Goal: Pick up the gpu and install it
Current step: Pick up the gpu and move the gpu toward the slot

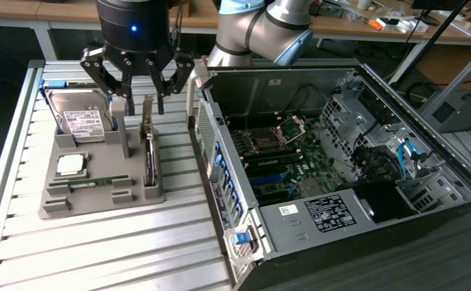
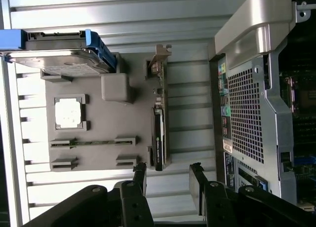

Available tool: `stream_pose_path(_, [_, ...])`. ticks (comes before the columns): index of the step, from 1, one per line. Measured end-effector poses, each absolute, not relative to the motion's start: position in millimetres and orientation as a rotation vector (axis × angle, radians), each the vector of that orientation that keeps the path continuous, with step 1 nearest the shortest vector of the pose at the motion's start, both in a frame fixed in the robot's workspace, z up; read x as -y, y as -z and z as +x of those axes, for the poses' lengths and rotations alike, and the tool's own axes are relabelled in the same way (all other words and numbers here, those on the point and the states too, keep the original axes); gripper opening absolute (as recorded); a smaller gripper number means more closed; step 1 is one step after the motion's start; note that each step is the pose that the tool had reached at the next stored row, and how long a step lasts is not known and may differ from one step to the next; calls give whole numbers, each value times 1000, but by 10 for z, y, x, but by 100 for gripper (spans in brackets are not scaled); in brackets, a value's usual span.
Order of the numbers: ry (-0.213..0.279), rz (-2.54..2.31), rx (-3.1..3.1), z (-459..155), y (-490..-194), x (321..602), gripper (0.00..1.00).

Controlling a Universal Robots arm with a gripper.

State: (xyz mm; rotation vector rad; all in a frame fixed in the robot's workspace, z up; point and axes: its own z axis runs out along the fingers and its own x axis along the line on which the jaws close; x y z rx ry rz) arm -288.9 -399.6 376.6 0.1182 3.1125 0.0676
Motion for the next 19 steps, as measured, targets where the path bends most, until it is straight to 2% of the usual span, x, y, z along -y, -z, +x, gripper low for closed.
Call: stream_pose_path(19, [-68, 118, -3112, -2897, -3726, 3997, 48])
